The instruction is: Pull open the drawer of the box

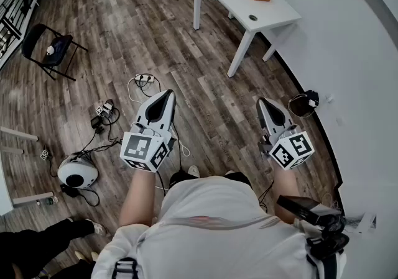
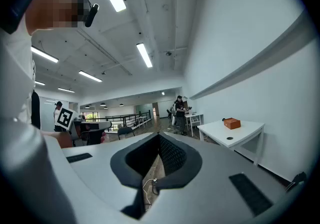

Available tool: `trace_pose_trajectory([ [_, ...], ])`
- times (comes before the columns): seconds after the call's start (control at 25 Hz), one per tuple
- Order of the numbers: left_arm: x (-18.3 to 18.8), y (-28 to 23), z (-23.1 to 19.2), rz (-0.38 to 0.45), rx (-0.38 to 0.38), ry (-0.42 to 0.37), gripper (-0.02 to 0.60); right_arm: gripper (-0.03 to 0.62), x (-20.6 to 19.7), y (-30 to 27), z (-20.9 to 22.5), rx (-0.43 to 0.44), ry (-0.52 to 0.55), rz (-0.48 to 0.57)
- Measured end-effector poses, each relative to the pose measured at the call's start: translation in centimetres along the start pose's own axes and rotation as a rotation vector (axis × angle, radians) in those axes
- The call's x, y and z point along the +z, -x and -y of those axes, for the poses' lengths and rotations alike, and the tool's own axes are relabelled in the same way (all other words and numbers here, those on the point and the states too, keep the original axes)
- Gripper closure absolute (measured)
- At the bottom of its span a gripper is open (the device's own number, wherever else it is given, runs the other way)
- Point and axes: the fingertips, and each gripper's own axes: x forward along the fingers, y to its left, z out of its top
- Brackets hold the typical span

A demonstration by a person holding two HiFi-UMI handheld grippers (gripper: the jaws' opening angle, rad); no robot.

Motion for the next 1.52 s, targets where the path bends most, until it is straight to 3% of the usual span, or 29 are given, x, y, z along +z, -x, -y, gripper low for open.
trace_pose_trajectory([
  [0.2,-0.8,-0.1,-3.6,0.004,0.032,0.063,0.572,0.592,-0.6,-3.0,-0.4,0.002,-0.016,-0.026],
  [0.64,-1.1,-4.6,-8.9,0.007,0.106,0.059,0.572,0.592,-1.2,-12.0,2.5,0.098,-0.029,-0.047],
  [1.2,0.7,-24.6,-14.5,0.011,0.221,0.053,0.572,0.592,2.0,-27.7,20.8,0.191,-0.058,-0.067],
  [1.52,0.5,-32.7,-17.5,-0.016,0.235,0.037,0.572,0.592,2.2,-34.0,27.6,0.202,-0.081,-0.069],
])
